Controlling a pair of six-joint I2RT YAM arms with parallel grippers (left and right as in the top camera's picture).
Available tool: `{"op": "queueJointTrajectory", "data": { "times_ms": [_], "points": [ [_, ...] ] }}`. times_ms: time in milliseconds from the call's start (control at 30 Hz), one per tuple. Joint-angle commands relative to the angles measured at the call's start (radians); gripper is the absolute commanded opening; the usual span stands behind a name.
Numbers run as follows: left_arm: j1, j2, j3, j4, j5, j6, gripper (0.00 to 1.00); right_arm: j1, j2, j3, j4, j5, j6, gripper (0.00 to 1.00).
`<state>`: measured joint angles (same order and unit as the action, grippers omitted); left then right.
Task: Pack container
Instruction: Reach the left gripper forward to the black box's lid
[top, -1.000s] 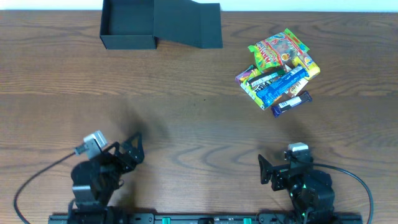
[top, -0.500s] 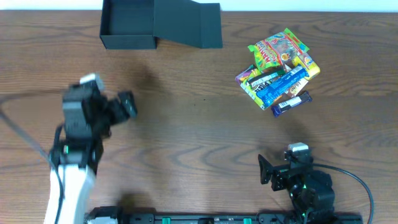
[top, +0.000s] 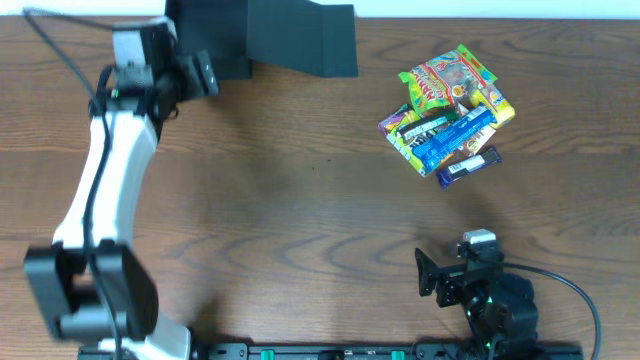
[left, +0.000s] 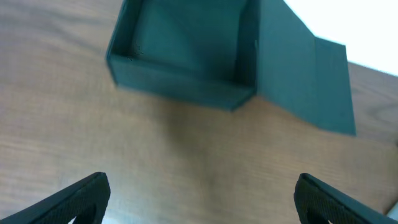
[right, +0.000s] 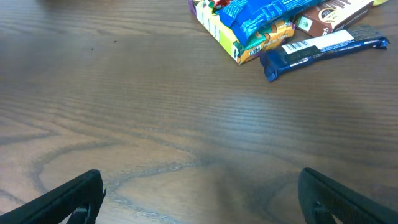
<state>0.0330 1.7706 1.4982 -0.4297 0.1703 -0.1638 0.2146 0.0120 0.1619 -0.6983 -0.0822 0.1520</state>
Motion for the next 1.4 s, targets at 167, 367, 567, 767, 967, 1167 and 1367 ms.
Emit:
{"op": "queueJointTrajectory", "data": {
  "times_ms": [167, 367, 567, 767, 967, 1167, 1367],
  "points": [
    [0.006, 0.419, 0.567, -0.199, -0.021, 0.143, 0.96, 0.009, -0.006, -0.002, -0.001, -0.008, 0.008, 0.99],
    [0.004, 0.679, 0.911, -0.267, -0.014, 0.14, 0.96, 0.009, -0.006, -0.002, -0.002, -0.008, 0.008, 0.99],
    [-0.018, 0.757, 0.943, -0.307, 0.003, 0.142, 0.96, 0.009, -0.006, -0.002, -0.002, -0.008, 0.008, 0.99],
    [-0.028, 0.79, 0.943, -0.34, 0.014, 0.15, 0.96, 0.009, -0.006, -0.002, -0.001, -0.008, 0.008, 0.99],
    [-0.028, 0.793, 0.943, -0.388, 0.014, 0.15, 0.96, 0.009, -0.006, -0.002, -0.002, -0.008, 0.008, 0.99],
    [-0.027, 0.793, 0.943, -0.46, 0.013, 0.174, 0.96, 0.009, -0.006, -0.002, -0.001, -0.008, 0.008, 0.99],
    [-0.027, 0.793, 0.943, -0.55, 0.01, 0.195, 0.96, 0.009, -0.006, -0.002, -0.001, -0.008, 0.008, 0.99]
  ]
}}
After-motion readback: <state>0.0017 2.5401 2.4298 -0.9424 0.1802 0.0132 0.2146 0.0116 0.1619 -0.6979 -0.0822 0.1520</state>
